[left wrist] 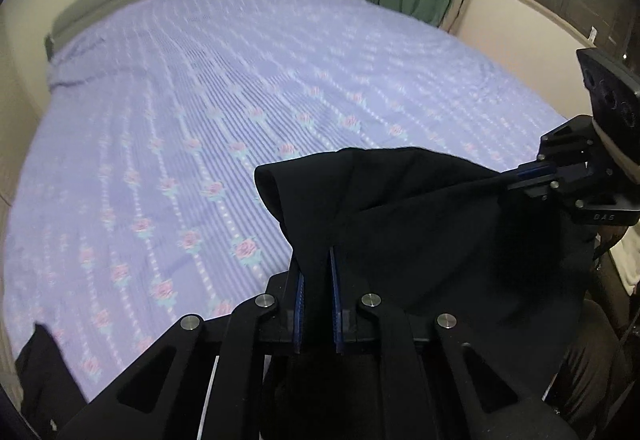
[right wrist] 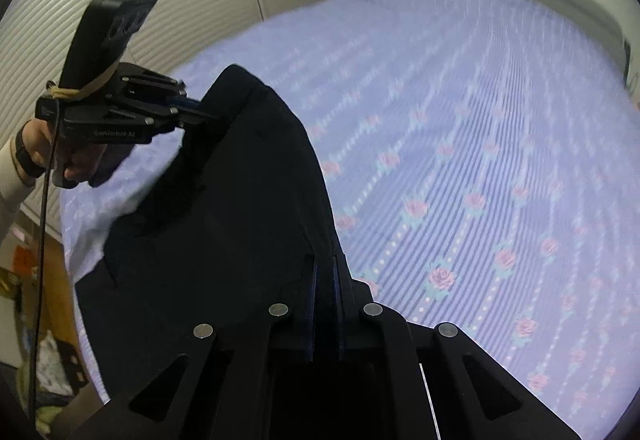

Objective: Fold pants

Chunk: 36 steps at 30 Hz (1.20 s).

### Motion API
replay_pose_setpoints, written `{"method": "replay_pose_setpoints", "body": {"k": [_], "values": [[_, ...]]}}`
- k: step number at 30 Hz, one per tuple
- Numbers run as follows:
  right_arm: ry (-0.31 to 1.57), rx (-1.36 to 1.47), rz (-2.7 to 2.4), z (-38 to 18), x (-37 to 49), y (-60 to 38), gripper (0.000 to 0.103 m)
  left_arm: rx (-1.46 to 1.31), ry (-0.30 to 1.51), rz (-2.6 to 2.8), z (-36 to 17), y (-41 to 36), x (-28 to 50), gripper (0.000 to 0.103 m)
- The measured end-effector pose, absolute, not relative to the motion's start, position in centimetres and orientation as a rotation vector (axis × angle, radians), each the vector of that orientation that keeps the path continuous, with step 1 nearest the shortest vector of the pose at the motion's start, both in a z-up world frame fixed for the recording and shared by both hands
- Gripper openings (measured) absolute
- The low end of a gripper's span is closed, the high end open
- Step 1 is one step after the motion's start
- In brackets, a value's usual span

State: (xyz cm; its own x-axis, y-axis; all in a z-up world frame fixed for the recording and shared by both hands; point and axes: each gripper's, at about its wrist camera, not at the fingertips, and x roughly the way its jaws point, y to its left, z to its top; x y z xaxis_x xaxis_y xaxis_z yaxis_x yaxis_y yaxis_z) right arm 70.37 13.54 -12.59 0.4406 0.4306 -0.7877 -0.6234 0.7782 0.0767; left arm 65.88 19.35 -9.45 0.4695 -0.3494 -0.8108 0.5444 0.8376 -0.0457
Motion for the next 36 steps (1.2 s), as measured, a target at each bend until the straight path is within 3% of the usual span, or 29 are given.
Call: {"method": "replay_pose_setpoints", "body": {"k": [7,14,26,36], "values": [[0.775,-0.342,0.710,-8.1,62.5,16.4,0.008,0.225,0.778,-0.487,-5.7,23.1,55.9,0.012],[0.711,-0.431,0.790,-7.0,53.3,17.9,0.008,0.185,0.670,-0.398,-7.0,25.9,46.5,0.012],[0.792,-0.535,0.870,-16.9,44.0,22.4,0.008,0.118,0.687,-0.332,-15.7,29.4,37.3,0.013],[0.852,-0.524,0.848,-22.8,42.4,23.5,0.008,0.113,0.731,-0.297,-19.4,30.7,34.5,0.013]]}}
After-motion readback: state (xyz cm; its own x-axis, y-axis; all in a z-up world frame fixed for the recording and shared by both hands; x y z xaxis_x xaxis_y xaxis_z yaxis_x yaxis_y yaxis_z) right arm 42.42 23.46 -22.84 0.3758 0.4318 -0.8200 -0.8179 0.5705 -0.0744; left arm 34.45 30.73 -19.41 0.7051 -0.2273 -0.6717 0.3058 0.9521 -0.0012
